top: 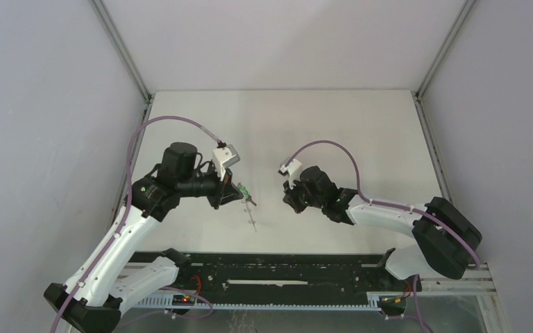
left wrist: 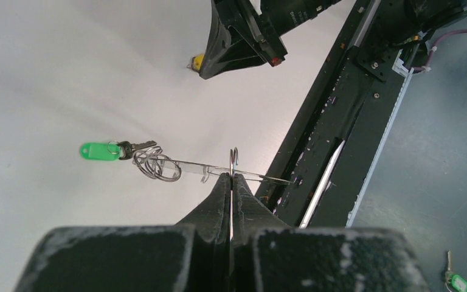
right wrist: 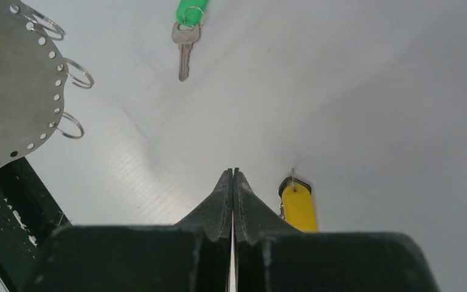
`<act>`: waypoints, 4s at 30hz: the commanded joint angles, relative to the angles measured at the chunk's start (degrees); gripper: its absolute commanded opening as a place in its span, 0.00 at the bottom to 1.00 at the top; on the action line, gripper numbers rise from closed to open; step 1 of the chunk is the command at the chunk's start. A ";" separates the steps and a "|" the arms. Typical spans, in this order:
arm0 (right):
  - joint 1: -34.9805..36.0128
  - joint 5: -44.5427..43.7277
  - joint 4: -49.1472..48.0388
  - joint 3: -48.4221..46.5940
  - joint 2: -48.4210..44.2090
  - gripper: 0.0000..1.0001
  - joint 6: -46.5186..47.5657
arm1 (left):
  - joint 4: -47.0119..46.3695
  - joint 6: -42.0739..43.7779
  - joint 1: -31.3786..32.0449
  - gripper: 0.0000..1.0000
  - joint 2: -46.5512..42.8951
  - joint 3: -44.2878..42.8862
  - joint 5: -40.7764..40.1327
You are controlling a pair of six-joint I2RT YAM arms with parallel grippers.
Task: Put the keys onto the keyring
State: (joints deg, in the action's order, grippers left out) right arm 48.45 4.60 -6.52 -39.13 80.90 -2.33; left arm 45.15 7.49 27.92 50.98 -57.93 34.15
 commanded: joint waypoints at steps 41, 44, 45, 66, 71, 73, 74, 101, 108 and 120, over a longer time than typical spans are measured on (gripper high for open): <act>-7.70 3.26 -4.46 -1.29 10.75 0.12 -0.75 | -1.99 -0.80 -0.41 0.00 -0.97 -2.27 -0.62; -7.94 4.10 -4.39 -1.29 10.27 0.00 -0.70 | -1.90 -0.69 -0.41 0.00 -0.89 -2.18 -0.95; -7.97 4.47 -4.31 -1.29 10.18 0.00 -0.62 | -1.90 -0.65 -0.41 0.00 -0.86 -2.14 -1.05; 6.01 15.45 2.98 -1.36 -14.37 0.00 -3.87 | -3.63 6.78 -0.40 0.00 -5.75 3.81 -2.08; 10.79 15.36 6.13 -5.15 -17.75 0.00 -3.93 | -3.92 9.82 -0.26 0.00 -7.74 5.02 -0.40; 12.47 14.35 8.32 -7.35 -17.65 0.00 -3.47 | -4.17 10.44 0.19 0.00 -8.37 5.22 0.13; 13.25 13.36 8.95 -8.47 -17.44 0.00 -3.22 | -4.26 10.87 0.65 0.00 -8.65 5.29 0.02; 18.54 4.94 5.01 -18.61 -10.70 0.00 -3.68 | -8.24 12.35 8.59 0.00 -10.25 6.91 -7.78; 18.26 3.84 2.51 -18.58 -10.33 0.00 -4.74 | -9.98 10.82 9.98 0.00 -10.46 7.85 -8.64; 18.26 -0.60 0.68 -17.38 -11.46 0.00 -6.46 | -11.82 7.06 10.50 0.00 -10.58 8.76 -11.48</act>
State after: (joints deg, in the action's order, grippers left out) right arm 66.50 7.31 -1.89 -54.92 70.59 -7.44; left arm 37.10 16.58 38.00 41.12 -50.24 23.55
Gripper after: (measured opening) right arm 0.006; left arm 0.008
